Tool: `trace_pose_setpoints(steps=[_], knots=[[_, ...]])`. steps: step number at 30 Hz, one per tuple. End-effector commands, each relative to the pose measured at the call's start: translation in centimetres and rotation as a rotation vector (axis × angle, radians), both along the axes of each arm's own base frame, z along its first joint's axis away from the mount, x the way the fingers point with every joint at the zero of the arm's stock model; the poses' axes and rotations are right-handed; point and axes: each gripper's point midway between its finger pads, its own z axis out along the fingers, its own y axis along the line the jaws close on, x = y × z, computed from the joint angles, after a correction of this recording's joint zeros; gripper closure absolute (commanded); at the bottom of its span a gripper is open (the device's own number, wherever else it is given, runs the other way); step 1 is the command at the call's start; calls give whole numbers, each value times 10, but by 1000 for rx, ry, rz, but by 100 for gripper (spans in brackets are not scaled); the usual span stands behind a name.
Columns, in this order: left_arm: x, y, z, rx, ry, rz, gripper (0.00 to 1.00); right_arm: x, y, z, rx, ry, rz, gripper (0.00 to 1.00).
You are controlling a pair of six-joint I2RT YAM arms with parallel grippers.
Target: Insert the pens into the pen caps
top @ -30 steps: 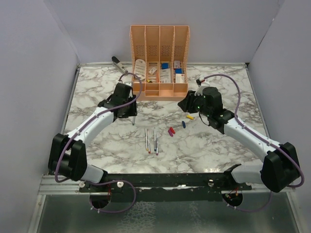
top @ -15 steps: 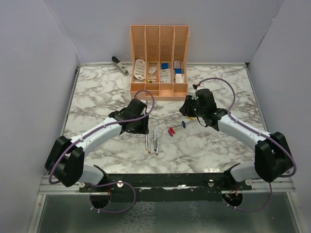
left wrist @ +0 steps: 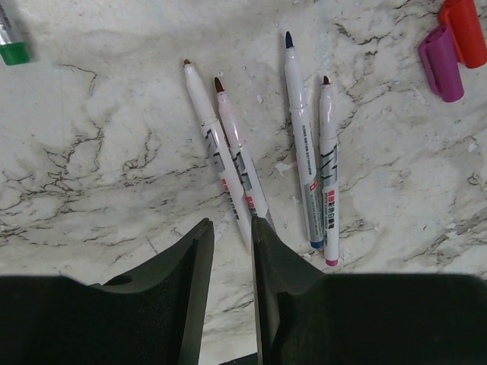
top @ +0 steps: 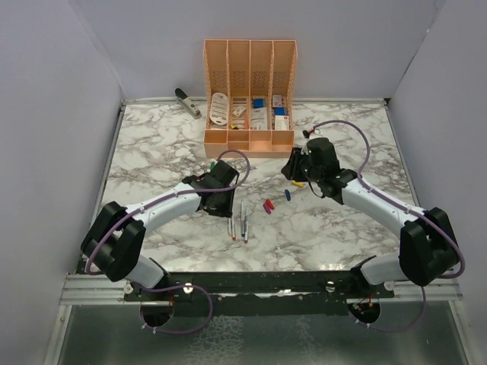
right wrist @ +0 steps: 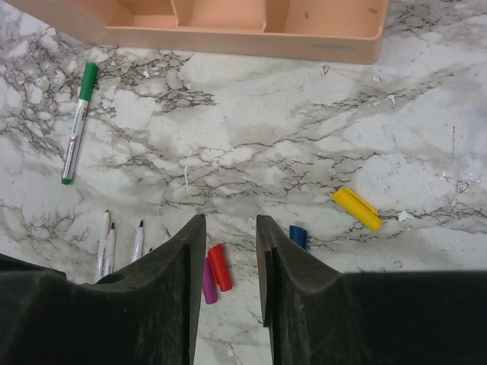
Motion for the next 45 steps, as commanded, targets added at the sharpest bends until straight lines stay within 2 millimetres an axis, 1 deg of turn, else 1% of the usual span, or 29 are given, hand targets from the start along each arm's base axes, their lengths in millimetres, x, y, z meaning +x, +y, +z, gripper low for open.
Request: trace_pose_setpoints(steps=[1, 13, 29, 39, 45], knots=[[-3, 4, -6, 58, 6, 9, 71, 1, -5, 15, 3, -39, -33, 68], [-5, 7, -18, 112, 17, 10, 71, -3, -7, 17, 10, -41, -38, 68], [-5, -2, -25, 105, 20, 8, 71, -5, -8, 18, 22, -40, -43, 68], [-7, -4, -34, 122, 38, 0, 71, -6, -8, 18, 22, -44, -39, 68], [-13, -2, -43, 141, 68, -17, 71, -5, -7, 19, 23, -47, -39, 68]])
